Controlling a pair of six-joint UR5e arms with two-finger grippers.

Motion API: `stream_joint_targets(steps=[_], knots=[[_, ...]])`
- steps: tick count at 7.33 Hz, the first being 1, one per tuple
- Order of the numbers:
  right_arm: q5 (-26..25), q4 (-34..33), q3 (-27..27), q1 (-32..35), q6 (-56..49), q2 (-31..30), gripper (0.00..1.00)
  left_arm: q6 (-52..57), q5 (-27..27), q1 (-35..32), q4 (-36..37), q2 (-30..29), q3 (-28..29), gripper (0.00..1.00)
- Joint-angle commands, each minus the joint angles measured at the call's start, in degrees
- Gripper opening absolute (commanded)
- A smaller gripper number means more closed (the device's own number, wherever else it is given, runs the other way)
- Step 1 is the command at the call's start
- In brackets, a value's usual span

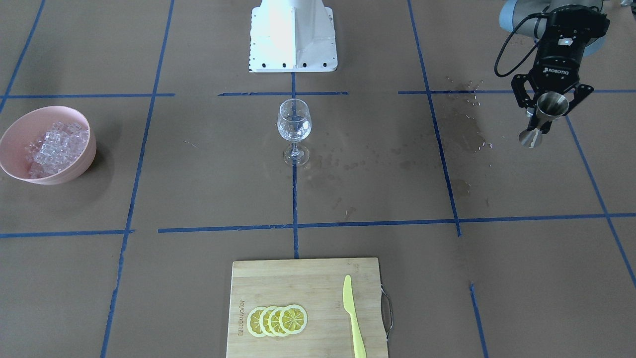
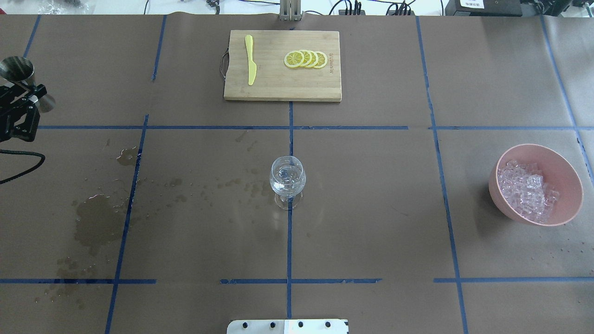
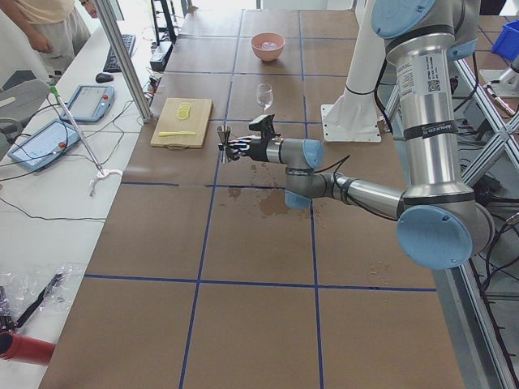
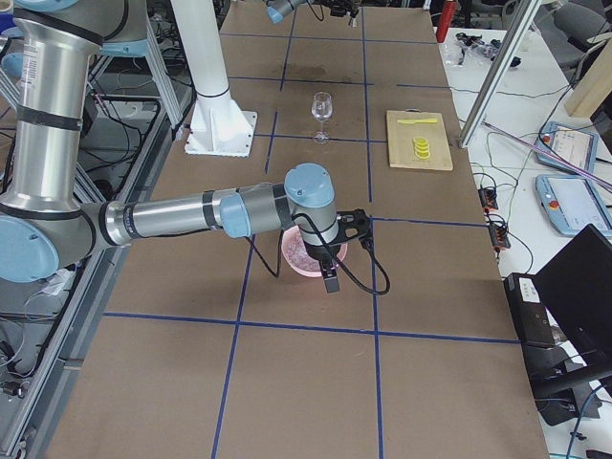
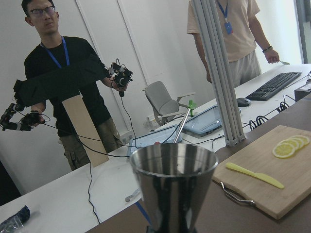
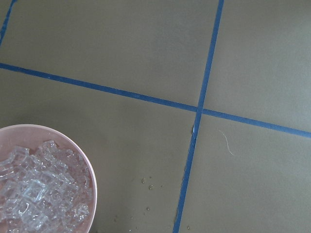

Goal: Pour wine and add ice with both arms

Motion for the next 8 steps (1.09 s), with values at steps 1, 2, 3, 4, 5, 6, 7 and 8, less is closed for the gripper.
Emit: stream_joint_targets(steps=[1, 2, 3, 4, 5, 6, 7, 8], knots=[[0.0, 0.0, 0.05, 0.01, 0.0, 0.0, 1.0, -5.36, 8.26, 6.57, -4.11, 0.34, 3.87, 0.0], [0.0, 0.0, 0.05, -0.08, -0.08, 0.0, 1.0, -7.54, 15.03, 11.92, -5.61, 0.34, 5.72, 0.0], [0.0, 0.0, 0.05, -0.08, -0.08, 0.0, 1.0, -9.39, 19.01, 16.15, -7.45, 0.34, 7.22, 0.0], [0.0, 0.0, 0.05, 0.01, 0.0, 0.0, 1.0, -12.02, 24.45, 20.28, -8.43, -0.09, 9.67, 0.0], [0.0, 0.0, 0.05, 0.01, -0.08, 0.0, 1.0, -12.22, 29.2, 23.89, -9.92, -0.79, 12.13, 0.0], [0.0, 0.0, 0.14, 0.01, -0.08, 0.0, 1.0, -12.31, 33.07, 26.62, -11.32, -2.45, 15.55, 0.0], [0.0, 0.0, 0.05, 0.01, -0.08, 0.0, 1.0, -12.49, 36.25, 28.83, -12.64, -5.43, 19.94, 0.0], [0.0, 0.0, 0.05, 0.01, -0.08, 0.0, 1.0, -12.4, 37.23, 30.15, -13.0, -6.59, 21.89, 0.0]])
